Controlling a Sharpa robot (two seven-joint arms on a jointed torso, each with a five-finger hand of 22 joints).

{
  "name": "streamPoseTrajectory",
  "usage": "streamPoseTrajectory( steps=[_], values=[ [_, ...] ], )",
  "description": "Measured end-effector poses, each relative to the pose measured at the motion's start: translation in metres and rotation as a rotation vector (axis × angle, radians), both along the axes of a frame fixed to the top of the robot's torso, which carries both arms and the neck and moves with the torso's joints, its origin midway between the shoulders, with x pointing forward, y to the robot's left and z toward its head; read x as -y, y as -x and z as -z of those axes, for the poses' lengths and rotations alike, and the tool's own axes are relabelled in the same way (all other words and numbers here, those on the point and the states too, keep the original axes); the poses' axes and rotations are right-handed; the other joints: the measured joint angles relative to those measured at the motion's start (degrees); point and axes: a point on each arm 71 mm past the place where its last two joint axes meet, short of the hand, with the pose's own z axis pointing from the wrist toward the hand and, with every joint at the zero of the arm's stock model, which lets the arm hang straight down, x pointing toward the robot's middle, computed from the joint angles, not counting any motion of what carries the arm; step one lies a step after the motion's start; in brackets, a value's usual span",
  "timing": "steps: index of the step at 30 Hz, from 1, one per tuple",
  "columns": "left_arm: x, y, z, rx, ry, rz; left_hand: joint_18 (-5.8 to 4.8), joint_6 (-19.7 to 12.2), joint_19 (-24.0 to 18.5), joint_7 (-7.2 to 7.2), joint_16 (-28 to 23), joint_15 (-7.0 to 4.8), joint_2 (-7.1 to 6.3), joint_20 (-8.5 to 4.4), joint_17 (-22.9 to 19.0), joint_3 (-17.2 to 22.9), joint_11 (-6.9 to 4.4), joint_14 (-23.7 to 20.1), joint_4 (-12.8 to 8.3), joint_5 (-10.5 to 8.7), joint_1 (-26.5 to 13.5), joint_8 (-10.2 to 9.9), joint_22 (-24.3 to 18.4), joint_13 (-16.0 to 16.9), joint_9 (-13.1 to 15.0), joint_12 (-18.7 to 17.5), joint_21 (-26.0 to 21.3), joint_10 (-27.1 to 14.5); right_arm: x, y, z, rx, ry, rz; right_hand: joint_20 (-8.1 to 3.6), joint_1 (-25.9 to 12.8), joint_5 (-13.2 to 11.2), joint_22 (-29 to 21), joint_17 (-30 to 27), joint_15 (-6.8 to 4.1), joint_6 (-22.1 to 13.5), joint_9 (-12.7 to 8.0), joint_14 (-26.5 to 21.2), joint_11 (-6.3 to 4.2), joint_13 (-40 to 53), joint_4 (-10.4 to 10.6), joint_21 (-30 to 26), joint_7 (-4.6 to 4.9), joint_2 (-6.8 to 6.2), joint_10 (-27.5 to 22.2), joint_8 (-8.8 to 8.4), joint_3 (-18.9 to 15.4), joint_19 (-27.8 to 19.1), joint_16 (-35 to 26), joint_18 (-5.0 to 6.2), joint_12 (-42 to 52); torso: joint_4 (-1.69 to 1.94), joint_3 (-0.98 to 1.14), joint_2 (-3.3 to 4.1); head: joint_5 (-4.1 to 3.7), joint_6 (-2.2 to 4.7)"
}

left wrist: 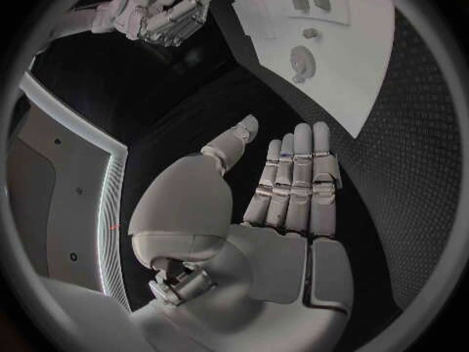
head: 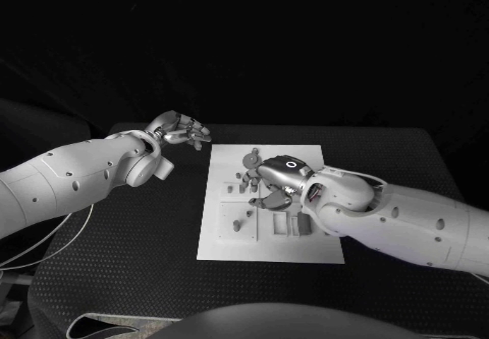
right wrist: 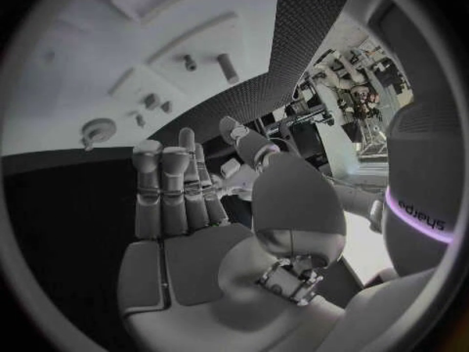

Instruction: Assemble the parts on the task board

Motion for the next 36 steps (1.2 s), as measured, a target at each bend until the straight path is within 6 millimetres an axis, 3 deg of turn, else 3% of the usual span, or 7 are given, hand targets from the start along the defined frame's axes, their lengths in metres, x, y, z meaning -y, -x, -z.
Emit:
streamPoseTrajectory(
  steps=[5,10,16,24,27,33,36],
  values=[
    [-0.002,0.0,0.0,-0.001,0.001,-0.005,-0.07,-0.2,0.1,0.21,-0.2,0.0,0.26,0.12,0.2,-0.2,0.0,0.0,0.2,0.0,-0.5,0.0,0.1,-0.1,-0.1,0.0,0.0,0.0,0.035,-0.013,-0.013,-0.047,-0.035,0.093,-0.15,-0.6,0.0,0.0,0.0,-0.12,0.1,0.1,0.1,-0.51,0.4,0.3,0.0,0.11,0.64,1.0,0.36,-0.3,0.3,0.0,0.0,0.9,-0.05,-0.03,-0.08,-0.53,0.31],
    [-0.004,0.0,0.0,-0.006,0.003,-0.012,-0.09,-0.2,0.2,0.21,-0.4,0.06,0.97,0.2,0.4,-0.2,0.0,0.1,0.2,0.0,-1.6,0.0,0.1,-0.1,-0.1,0.2,0.0,0.0,0.077,-0.02,-0.013,-0.146,-0.083,0.211,-0.72,-1.0,0.0,0.0,-0.3,-1.54,2.3,1.2,1.9,-2.26,3.7,0.7,0.0,-0.78,1.76,5.4,1.51,-0.7,1.3,0.0,-0.04,5.0,-0.24,-0.15,-0.18,-0.92,0.76],
    [-0.005,0.0,0.0,-0.009,0.005,-0.015,-0.13,-0.4,0.5,0.41,-0.5,-0.11,1.16,-0.13,0.7,-0.2,-0.41,0.5,0.2,0.0,-2.2,0.0,0.3,-0.1,-0.2,0.8,0.0,0.4,0.104,-0.019,-0.009,-0.229,-0.064,0.29,-1.63,-1.6,0.0,0.0,-0.6,-4.27,4.0,4.0,3.5,-5.11,20.8,1.4,-0.4,-3.38,2.24,6.1,3.39,-1.9,3.1,-0.8,0.11,23.2,-0.44,-0.23,-0.29,-1.38,0.9],
    [-0.006,0.001,0.001,-0.014,0.004,-0.018,0.57,-0.4,1.4,0.41,-0.5,-0.64,1.06,-0.54,1.5,-0.3,-1.18,1.5,0.3,0.0,-3.2,0.2,0.8,0.6,-0.3,2.1,0.0,1.4,0.133,-0.014,0.012,-0.426,0.062,0.439,-2.44,-9.9,0.0,0.0,1.7,-5.09,5.4,6.6,4.9,-5.64,28.5,7.5,1.4,-4.47,2.55,3.4,4.29,-2.7,4.1,1.8,0.74,32.6,-0.45,-0.25,-0.29,-1.87,0.98],
    [-0.006,0.001,0.001,-0.015,0.004,-0.018,0.56,-0.4,1.5,0.41,-0.5,-0.73,1.06,-0.63,1.7,-0.3,-1.22,1.5,0.3,0.0,-3.2,0.4,0.9,0.7,-0.3,2.2,0.2,1.6,0.139,-0.012,0.017,-0.503,0.087,0.497,-2.87,-12.9,0.0,0.0,2.9,-5.59,5.7,6.9,5.8,-6.41,29.9,9.3,2.5,-4.76,2.47,4.2,4.29,-3.1,4.7,3.1,0.75,34.9,-0.44,-0.23,-0.28,-2.03,0.95],
    [-0.006,0.001,0.001,-0.017,0.005,-0.018,0.53,-0.4,1.5,0.41,-0.5,-0.72,1.05,-0.63,1.8,-0.3,-1.22,2.0,0.3,0.0,-3.2,0.4,1.0,0.7,-0.3,2.4,0.2,1.6,0.144,-0.008,0.028,-0.617,0.149,0.564,-4.03,-17.7,0.0,0.0,6.4,-5.78,5.5,7.1,6.2,-6.43,33.2,10.6,6.3,-4.68,1.58,4.6,3.24,-2.6,4.8,6.4,0.54,40.5,-0.41,-0.2,-0.25,-2.31,0.82],
    [-0.006,0.001,0.001,-0.017,0.005,-0.017,0.51,-0.4,1.5,0.4,-0.5,-0.72,1.05,-0.63,1.8,-0.3,-1.22,1.9,0.3,0.0,-3.2,0.4,1.1,0.7,-0.3,2.4,0.2,1.6,0.145,-0.007,0.032,-0.644,0.176,0.584,-4.93,-19.3,0.0,0.0,7.8,-5.78,5.8,7.3,6.2,-6.43,34.2,10.9,8.0,-4.95,0.96,4.6,3.01,-1.8,4.5,7.3,-0.4,42.2,-0.41,-0.23,-0.25,-2.46,0.77]
  ],
)
